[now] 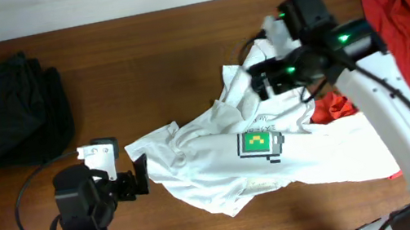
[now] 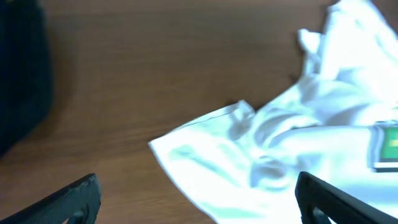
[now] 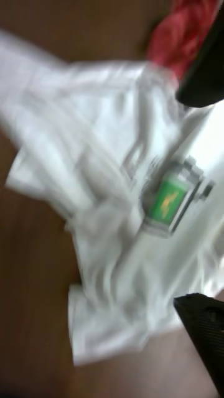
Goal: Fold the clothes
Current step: 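Drag the white T-shirt left off the red shirt with right gripper, then grasp the white T-shirt's left edge with the left gripper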
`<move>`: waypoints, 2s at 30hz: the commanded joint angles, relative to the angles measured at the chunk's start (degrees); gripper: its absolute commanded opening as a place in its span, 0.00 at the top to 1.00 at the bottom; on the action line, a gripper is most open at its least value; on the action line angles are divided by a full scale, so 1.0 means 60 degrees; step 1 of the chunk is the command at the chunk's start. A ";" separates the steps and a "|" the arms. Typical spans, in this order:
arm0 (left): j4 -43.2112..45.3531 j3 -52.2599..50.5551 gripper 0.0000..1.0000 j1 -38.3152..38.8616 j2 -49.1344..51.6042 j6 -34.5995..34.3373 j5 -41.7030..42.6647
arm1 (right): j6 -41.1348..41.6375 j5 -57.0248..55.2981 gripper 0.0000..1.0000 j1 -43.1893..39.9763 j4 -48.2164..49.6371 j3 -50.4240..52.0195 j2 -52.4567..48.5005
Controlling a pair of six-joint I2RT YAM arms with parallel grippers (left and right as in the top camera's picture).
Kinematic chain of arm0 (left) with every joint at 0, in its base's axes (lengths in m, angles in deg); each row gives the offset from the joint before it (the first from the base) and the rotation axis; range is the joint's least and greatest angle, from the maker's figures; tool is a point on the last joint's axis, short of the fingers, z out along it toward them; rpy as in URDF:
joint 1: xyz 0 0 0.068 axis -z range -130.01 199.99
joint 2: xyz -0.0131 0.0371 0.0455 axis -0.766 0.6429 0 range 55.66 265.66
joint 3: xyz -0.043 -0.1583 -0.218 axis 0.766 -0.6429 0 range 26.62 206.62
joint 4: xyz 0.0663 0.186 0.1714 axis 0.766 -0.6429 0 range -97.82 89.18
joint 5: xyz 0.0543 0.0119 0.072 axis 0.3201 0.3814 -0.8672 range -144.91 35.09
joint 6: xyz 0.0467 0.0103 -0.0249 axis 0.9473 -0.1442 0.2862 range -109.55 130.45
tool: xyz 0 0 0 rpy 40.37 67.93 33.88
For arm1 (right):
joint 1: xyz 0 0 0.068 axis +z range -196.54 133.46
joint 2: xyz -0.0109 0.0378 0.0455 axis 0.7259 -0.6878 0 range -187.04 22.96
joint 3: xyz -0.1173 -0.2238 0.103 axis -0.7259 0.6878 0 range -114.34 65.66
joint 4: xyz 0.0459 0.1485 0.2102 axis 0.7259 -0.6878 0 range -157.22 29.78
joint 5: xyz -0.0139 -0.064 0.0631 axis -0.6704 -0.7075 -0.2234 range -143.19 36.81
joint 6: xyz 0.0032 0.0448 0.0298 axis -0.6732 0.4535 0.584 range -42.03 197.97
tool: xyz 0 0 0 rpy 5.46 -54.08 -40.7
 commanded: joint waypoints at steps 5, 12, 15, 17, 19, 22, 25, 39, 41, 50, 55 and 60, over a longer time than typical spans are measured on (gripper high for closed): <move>-0.0222 0.0164 0.01 0.0193 0.1166 -0.2412 0.2841 | 0.0375 -0.0947 0.01 -0.1745 -0.1195 -0.0168 0.0051; -0.0674 0.0164 0.01 0.1322 0.3774 -0.5140 0.3450 | 0.0375 -0.0951 0.01 -0.2379 -0.1614 -0.0168 0.0051; -0.0769 0.0164 0.01 0.1880 0.5009 -0.5858 0.3439 | 0.0375 -0.0951 0.01 -0.2379 -0.1625 -0.0164 0.0051; -0.0503 0.0164 0.01 0.2233 0.5803 -0.5890 0.3439 | 0.0375 -0.0951 0.01 -0.2379 -0.1625 -0.0164 0.0051; 0.0055 0.0164 0.01 0.2473 0.6488 -0.5887 0.3370 | 0.0375 -0.0951 0.01 -0.2379 -0.1628 -0.0164 0.0051; 0.0991 0.0164 0.56 0.2586 0.7318 -0.5876 0.3184 | 0.0372 -0.0951 0.01 -0.2379 -0.1665 -0.0160 0.0051; 0.1523 0.0168 1.00 0.2473 0.7541 -0.5880 0.2524 | 0.0368 -0.0994 0.01 -0.2379 -0.1734 -0.0160 0.0051; -0.0565 0.6153 1.00 -0.1574 0.7606 -0.3501 -0.0645 | 0.0379 -0.1370 0.01 -0.2379 -0.1778 -0.0160 0.0047; -0.0532 0.6568 0.31 -0.1861 0.7741 -0.3501 -0.0597 | 0.0379 -0.1370 0.01 -0.2379 -0.1796 -0.0160 0.0047; -0.5173 0.6495 0.01 -0.1632 0.8470 -0.3504 0.0047 | 0.0375 -0.1373 0.01 -0.2379 -0.1832 -0.0076 0.0044; -0.7096 0.5668 0.01 -0.0871 0.8845 -0.3504 0.0069 | 0.0375 -0.1377 0.01 -0.2379 -0.1800 -0.0076 0.0033; -0.6827 0.4120 0.05 -0.0273 0.8845 -0.3504 0.0933 | 0.0375 -0.1377 0.01 -0.2379 -0.1796 -0.0076 0.0033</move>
